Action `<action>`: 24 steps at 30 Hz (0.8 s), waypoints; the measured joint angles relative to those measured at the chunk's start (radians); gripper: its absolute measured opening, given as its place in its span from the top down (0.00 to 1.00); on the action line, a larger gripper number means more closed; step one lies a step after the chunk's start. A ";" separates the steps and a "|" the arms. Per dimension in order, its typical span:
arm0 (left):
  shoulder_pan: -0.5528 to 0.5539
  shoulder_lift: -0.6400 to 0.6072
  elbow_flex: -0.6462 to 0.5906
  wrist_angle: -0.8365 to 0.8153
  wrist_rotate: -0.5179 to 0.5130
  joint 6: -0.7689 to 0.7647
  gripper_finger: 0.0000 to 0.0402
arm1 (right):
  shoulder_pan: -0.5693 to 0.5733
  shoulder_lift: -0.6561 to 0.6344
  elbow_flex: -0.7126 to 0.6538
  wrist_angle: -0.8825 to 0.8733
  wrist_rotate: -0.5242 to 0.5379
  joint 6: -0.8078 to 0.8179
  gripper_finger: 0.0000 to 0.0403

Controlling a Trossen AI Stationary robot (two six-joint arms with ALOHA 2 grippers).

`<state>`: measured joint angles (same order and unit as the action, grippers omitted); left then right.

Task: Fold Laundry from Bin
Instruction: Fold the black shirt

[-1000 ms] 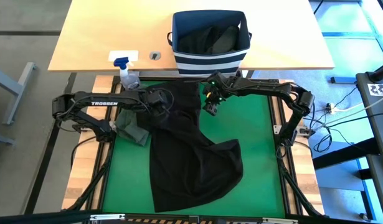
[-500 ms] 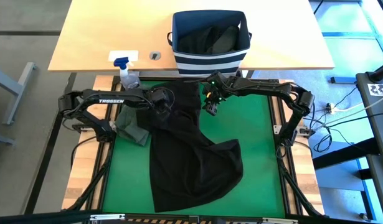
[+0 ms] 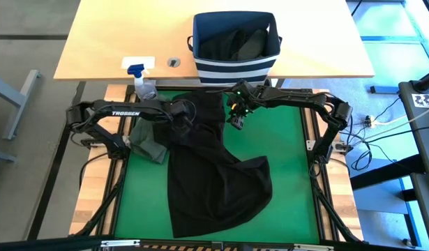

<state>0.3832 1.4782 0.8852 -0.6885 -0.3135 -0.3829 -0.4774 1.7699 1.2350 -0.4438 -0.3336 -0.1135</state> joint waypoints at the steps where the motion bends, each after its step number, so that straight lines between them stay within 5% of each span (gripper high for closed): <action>1: 0.000 -0.010 0.000 -0.001 0.002 0.000 0.78 | 0.000 0.000 0.000 0.000 0.000 0.000 0.45; 7: -0.001 -0.143 0.000 -0.038 -0.008 -0.018 0.98 | 0.000 0.000 0.000 0.000 0.000 -0.004 0.45; 15: 0.008 -0.318 0.000 -0.154 -0.016 -0.050 0.91 | 0.000 0.000 0.000 0.000 0.000 -0.004 0.45; 24: 0.010 -0.332 0.000 -0.224 -0.088 -0.021 0.87 | 0.000 0.000 0.000 0.002 0.000 -0.004 0.45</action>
<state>0.3927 1.1461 0.8856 -0.9121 -0.4019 -0.4039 -0.4778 1.7699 1.2350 -0.4419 -0.3336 -0.1177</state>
